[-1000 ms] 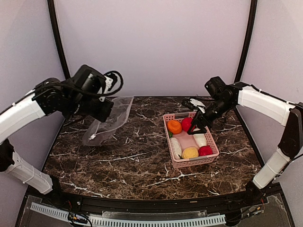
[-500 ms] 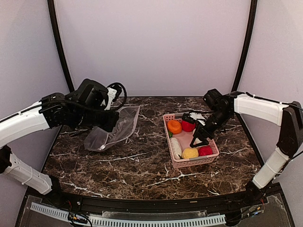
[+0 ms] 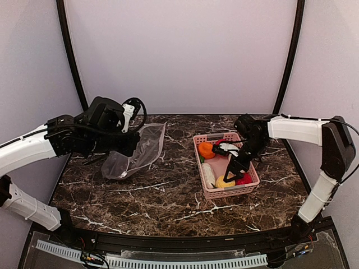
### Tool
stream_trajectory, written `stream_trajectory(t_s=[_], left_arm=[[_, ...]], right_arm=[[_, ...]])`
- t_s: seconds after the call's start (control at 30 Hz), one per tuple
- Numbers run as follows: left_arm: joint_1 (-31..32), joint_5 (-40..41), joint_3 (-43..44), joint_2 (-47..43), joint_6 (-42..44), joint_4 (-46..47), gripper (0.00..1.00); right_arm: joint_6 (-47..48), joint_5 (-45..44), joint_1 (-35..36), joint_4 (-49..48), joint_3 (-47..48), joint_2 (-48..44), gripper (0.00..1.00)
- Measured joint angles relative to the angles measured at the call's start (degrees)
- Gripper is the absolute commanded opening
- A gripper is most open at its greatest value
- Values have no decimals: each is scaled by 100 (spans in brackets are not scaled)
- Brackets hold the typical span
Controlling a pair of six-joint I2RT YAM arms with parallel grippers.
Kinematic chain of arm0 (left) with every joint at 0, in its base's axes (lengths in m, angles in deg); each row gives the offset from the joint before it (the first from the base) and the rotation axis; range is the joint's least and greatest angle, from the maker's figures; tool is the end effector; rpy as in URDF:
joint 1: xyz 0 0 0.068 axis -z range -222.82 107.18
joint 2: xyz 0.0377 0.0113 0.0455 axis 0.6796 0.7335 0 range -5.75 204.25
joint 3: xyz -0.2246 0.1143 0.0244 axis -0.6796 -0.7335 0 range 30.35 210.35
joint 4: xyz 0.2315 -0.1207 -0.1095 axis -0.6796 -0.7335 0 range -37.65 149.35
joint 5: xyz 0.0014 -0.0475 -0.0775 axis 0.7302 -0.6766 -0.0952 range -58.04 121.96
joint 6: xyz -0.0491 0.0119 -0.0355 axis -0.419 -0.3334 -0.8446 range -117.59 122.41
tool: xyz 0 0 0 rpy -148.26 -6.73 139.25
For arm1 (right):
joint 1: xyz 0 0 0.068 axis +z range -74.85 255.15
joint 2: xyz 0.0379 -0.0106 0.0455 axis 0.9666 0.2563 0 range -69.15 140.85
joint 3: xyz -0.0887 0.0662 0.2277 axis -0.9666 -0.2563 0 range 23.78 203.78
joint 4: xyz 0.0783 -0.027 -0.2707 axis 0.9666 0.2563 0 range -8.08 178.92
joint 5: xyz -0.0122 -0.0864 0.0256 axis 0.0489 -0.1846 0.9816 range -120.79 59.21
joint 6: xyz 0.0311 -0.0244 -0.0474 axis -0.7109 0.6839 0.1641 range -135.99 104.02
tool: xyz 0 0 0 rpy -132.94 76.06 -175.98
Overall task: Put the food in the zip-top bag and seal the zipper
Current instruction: Pick up the fake fruit from the bin.
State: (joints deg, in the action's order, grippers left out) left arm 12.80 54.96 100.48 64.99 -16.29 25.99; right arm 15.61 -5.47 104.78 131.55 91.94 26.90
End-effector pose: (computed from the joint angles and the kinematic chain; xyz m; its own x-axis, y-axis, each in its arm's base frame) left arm 0.1874 -0.2415 0.3353 -0.4838 0.1844 -0.8555 0.4450 0.8936 -0.0590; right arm 0.2819 0.1832 0.1700 -0.4467 -0.7989 -0.4028 -0.8937 0.3774 0.2424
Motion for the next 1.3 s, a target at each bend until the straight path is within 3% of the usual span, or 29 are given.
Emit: stream_trajectory(t_s=[0.5,0.87,1.3], left_arm=[[0,-118,-22,9,-61,81,1],[0,-140,-120,9,-144,195,1],[0,-245,-155,66,-208,420,1]], right_arm=[[-55,61,13,50,-15,376,84],[-15,297,13,201,7,424,56],[-59,295,13,509,472,96,42]])
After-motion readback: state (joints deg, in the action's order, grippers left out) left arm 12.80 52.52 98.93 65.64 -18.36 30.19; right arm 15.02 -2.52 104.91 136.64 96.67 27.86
